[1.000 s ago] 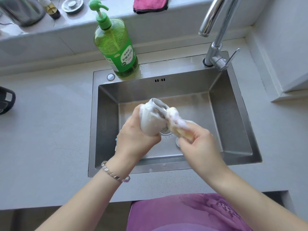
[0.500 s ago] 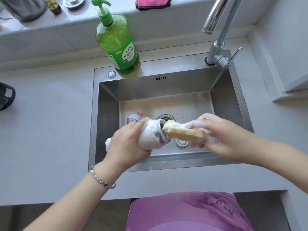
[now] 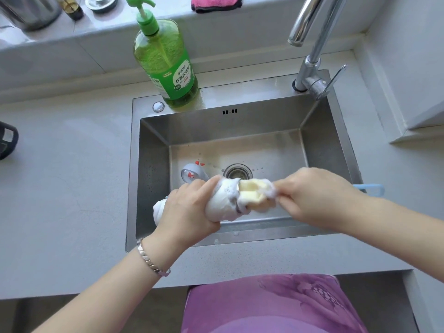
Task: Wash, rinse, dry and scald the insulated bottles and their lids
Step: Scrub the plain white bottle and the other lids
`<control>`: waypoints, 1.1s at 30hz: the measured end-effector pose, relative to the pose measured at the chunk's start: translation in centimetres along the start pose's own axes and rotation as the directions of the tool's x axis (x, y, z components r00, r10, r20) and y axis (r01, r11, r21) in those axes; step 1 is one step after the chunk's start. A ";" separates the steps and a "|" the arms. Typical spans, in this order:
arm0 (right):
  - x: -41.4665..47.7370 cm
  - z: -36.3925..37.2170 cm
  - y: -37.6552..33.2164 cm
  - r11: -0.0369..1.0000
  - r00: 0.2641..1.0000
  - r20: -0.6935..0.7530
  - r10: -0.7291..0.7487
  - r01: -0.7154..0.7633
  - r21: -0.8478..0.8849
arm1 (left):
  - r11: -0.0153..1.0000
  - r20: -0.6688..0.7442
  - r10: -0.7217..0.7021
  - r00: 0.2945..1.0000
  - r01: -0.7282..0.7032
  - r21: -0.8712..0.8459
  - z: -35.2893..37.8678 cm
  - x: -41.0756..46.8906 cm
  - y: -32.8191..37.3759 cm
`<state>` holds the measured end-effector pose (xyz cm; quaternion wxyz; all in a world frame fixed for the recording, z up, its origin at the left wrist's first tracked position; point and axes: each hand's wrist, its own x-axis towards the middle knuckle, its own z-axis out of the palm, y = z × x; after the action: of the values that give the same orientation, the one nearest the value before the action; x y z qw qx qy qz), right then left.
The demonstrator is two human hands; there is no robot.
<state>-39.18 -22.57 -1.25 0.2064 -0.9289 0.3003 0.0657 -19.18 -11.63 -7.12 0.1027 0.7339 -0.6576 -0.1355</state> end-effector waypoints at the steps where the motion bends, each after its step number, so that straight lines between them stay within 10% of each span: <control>1: 0.3 -0.2 0.2 0.995 0.995 0.054 0.082 -0.085 0.056 | 0.999 0.000 0.044 0.999 -0.044 0.003 -0.1 0.1 0.1; 33: 1.4 -1.3 -1.1 0.948 0.949 0.238 0.205 -0.253 0.194 | 0.990 -0.070 0.132 0.989 -0.127 0.066 -0.6 -0.9 -0.2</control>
<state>-37.42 -23.03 -0.03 0.3308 -0.8460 0.3881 0.1555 -18.85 -10.78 -6.55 0.1131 0.6970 -0.7035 -0.0806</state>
